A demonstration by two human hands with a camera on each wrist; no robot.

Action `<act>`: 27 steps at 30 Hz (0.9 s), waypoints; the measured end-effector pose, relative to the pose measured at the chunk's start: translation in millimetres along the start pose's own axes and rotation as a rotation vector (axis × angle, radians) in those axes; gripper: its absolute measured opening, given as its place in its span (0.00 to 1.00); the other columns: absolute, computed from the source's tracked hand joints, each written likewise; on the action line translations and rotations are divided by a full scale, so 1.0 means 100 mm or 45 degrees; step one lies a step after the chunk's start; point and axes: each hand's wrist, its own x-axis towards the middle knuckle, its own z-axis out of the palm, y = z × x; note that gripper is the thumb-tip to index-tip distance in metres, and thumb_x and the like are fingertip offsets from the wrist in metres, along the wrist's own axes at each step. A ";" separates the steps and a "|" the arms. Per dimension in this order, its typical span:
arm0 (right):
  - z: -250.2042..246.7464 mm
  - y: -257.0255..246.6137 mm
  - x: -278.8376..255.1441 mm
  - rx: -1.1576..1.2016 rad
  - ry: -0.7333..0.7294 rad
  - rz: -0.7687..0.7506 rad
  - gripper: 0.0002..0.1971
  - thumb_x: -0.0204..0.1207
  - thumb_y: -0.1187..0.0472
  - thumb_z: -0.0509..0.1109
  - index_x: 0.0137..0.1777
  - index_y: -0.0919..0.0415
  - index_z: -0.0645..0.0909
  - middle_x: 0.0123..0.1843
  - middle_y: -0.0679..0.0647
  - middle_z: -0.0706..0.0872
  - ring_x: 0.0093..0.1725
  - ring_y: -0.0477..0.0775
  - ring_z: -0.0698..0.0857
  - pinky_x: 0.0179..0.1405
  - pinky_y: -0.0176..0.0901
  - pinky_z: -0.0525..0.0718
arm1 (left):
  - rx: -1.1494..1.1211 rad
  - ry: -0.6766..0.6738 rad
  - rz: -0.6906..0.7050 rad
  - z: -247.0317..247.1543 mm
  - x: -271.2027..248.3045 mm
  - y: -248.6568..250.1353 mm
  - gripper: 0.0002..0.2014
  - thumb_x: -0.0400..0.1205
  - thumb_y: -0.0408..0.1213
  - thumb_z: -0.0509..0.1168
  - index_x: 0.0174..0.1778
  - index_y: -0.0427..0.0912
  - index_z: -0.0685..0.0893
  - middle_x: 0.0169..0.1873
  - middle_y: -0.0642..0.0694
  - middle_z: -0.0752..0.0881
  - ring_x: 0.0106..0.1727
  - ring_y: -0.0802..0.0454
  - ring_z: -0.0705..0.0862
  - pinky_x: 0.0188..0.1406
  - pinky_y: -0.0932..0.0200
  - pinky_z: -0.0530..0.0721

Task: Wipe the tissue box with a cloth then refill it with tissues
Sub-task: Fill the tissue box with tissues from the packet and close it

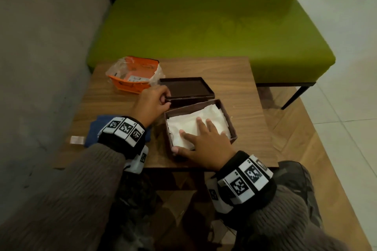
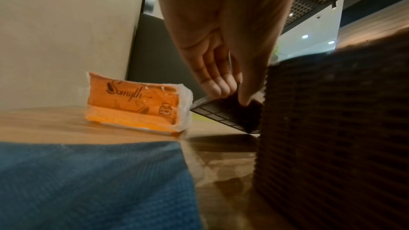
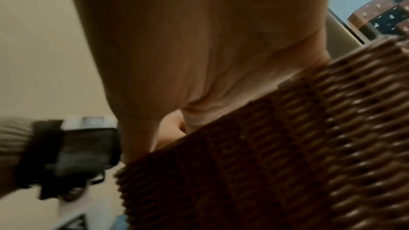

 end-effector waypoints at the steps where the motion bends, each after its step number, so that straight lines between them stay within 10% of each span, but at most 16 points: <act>1: -0.01 0.00 0.00 0.005 -0.004 -0.003 0.37 0.75 0.24 0.47 0.84 0.36 0.53 0.88 0.57 0.40 0.86 0.63 0.40 0.78 0.77 0.53 | -0.039 0.079 0.035 -0.04 -0.04 0.04 0.09 0.71 0.28 0.74 0.44 0.41 0.82 0.33 0.46 0.80 0.33 0.51 0.78 0.35 0.55 0.80; 5: -0.05 0.04 -0.08 0.189 0.168 -0.042 0.33 0.78 0.28 0.50 0.80 0.40 0.67 0.88 0.54 0.50 0.86 0.59 0.49 0.80 0.68 0.60 | -0.177 0.479 0.137 -0.27 -0.20 0.24 0.07 0.74 0.29 0.72 0.45 0.36 0.82 0.38 0.46 0.77 0.37 0.60 0.73 0.38 0.74 0.74; 9: -0.12 0.17 -0.19 0.855 1.026 -0.108 0.27 0.83 0.39 0.57 0.76 0.53 0.71 0.75 0.53 0.74 0.74 0.52 0.74 0.67 0.46 0.75 | -0.307 0.863 0.157 -0.57 -0.37 0.41 0.06 0.81 0.38 0.67 0.47 0.39 0.83 0.45 0.52 0.79 0.49 0.58 0.77 0.48 0.69 0.75; 15: -0.24 0.23 -0.17 1.183 1.010 -0.163 0.32 0.81 0.34 0.53 0.76 0.54 0.70 0.67 0.51 0.83 0.63 0.51 0.83 0.61 0.47 0.81 | -0.831 1.061 -0.327 -0.47 -0.50 0.52 0.06 0.82 0.43 0.65 0.41 0.48 0.81 0.40 0.55 0.83 0.41 0.67 0.80 0.46 0.67 0.78; 18: -0.25 0.20 -0.18 1.168 1.053 -0.185 0.18 0.87 0.48 0.55 0.66 0.59 0.77 0.55 0.50 0.85 0.55 0.50 0.84 0.49 0.39 0.80 | -0.995 1.031 -0.484 -0.33 -0.49 0.50 0.10 0.81 0.49 0.64 0.36 0.50 0.81 0.36 0.47 0.84 0.41 0.52 0.82 0.45 0.53 0.81; 22: -0.17 0.38 -0.11 1.102 1.124 0.046 0.17 0.87 0.51 0.57 0.54 0.65 0.81 0.47 0.60 0.86 0.48 0.59 0.84 0.41 0.48 0.75 | -0.923 0.758 -0.605 -0.05 -0.56 0.50 0.15 0.81 0.46 0.67 0.28 0.47 0.78 0.24 0.51 0.76 0.28 0.57 0.73 0.34 0.58 0.72; 27: 0.06 0.53 -0.01 0.870 1.026 0.282 0.17 0.84 0.50 0.62 0.62 0.63 0.80 0.58 0.62 0.82 0.59 0.63 0.79 0.56 0.52 0.78 | -0.867 0.637 -0.726 0.29 -0.67 0.45 0.13 0.81 0.43 0.67 0.36 0.37 0.84 0.27 0.47 0.80 0.31 0.53 0.77 0.33 0.63 0.76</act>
